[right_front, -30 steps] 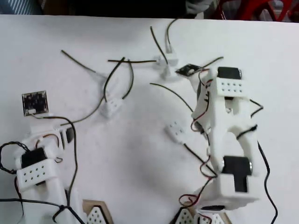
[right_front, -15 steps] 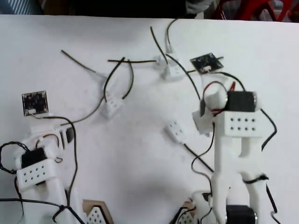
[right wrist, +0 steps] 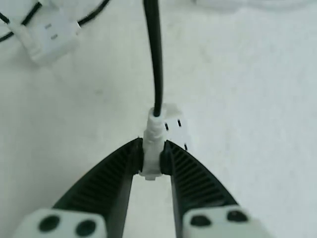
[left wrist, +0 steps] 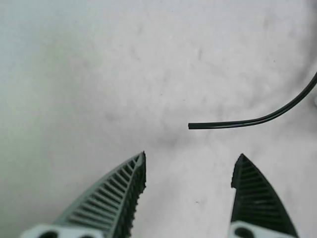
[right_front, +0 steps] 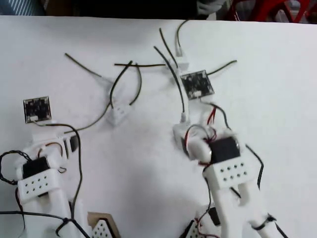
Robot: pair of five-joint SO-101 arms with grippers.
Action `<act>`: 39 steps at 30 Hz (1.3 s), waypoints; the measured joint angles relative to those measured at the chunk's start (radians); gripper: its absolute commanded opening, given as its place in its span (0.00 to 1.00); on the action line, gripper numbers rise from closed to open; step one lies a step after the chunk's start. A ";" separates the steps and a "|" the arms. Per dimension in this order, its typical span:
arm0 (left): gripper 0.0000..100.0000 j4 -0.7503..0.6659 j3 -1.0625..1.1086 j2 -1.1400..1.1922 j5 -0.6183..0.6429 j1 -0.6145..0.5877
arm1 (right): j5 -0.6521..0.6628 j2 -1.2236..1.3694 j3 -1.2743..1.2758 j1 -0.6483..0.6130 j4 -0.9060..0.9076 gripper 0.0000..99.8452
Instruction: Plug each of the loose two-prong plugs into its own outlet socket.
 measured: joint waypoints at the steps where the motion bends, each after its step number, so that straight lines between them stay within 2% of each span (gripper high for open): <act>1: 0.28 0.000 0.000 0.000 0.000 0.000 | 0.000 -0.038 0.060 -0.015 -0.071 0.02; 7: 0.28 0.000 0.000 0.000 0.000 0.011 | 0.000 -0.264 0.381 -0.138 -0.431 0.02; 12: 0.28 0.000 0.000 0.000 0.000 0.046 | 0.000 -0.411 0.517 -0.235 -0.560 0.02; 15: 0.28 0.000 0.000 0.000 0.000 0.081 | 0.000 -0.477 0.568 -0.288 -0.577 0.02; 21: 0.35 0.006 -0.015 0.000 0.003 0.184 | 0.000 -0.609 0.660 -0.387 -0.577 0.02; 25: 0.36 0.112 -0.127 0.000 0.041 0.279 | 0.000 -0.726 0.712 -0.387 -0.568 0.02; 31: 0.36 0.295 -0.322 -0.002 0.118 0.463 | 0.000 -0.922 0.740 -0.377 -0.440 0.02; 39: 0.35 0.311 -0.405 -0.002 0.173 0.646 | 0.000 -0.934 0.798 -0.354 -0.427 0.02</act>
